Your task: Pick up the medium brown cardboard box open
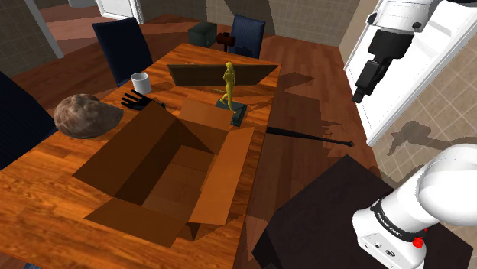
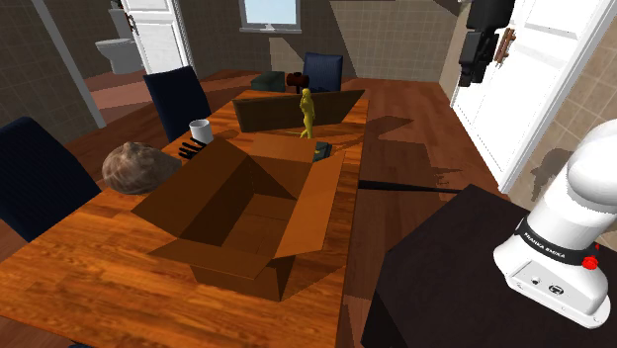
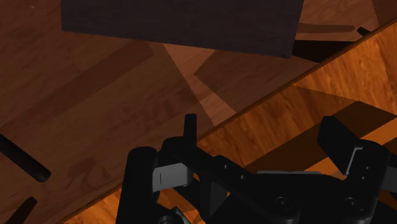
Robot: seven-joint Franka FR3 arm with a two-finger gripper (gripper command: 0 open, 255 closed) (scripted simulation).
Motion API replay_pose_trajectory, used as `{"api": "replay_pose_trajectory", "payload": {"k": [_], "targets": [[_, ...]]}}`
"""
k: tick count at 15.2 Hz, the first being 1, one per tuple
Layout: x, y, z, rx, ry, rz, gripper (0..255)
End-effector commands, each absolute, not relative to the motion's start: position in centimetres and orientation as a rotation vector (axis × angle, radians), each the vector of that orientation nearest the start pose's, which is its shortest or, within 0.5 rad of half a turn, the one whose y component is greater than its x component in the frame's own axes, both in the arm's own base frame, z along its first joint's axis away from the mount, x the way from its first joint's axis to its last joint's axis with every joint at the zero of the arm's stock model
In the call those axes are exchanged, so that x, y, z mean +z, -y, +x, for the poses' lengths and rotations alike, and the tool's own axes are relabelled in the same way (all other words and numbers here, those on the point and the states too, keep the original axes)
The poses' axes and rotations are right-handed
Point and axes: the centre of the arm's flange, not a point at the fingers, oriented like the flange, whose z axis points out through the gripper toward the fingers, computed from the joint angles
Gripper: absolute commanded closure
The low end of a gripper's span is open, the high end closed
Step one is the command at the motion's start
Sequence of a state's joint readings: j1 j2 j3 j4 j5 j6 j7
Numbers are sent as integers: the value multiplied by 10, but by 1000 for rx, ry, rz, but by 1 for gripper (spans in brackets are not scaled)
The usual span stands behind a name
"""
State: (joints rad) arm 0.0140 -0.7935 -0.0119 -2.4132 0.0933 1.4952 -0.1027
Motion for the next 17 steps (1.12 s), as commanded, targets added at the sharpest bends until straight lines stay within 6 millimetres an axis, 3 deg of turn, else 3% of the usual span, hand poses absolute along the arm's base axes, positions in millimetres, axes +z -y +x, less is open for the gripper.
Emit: {"api": "replay_pose_trajectory", "payload": {"k": [1,17], "targets": [[561,-10,294,181,167,-3024,0],[434,-105,426,123,125,-3021,0]]}}
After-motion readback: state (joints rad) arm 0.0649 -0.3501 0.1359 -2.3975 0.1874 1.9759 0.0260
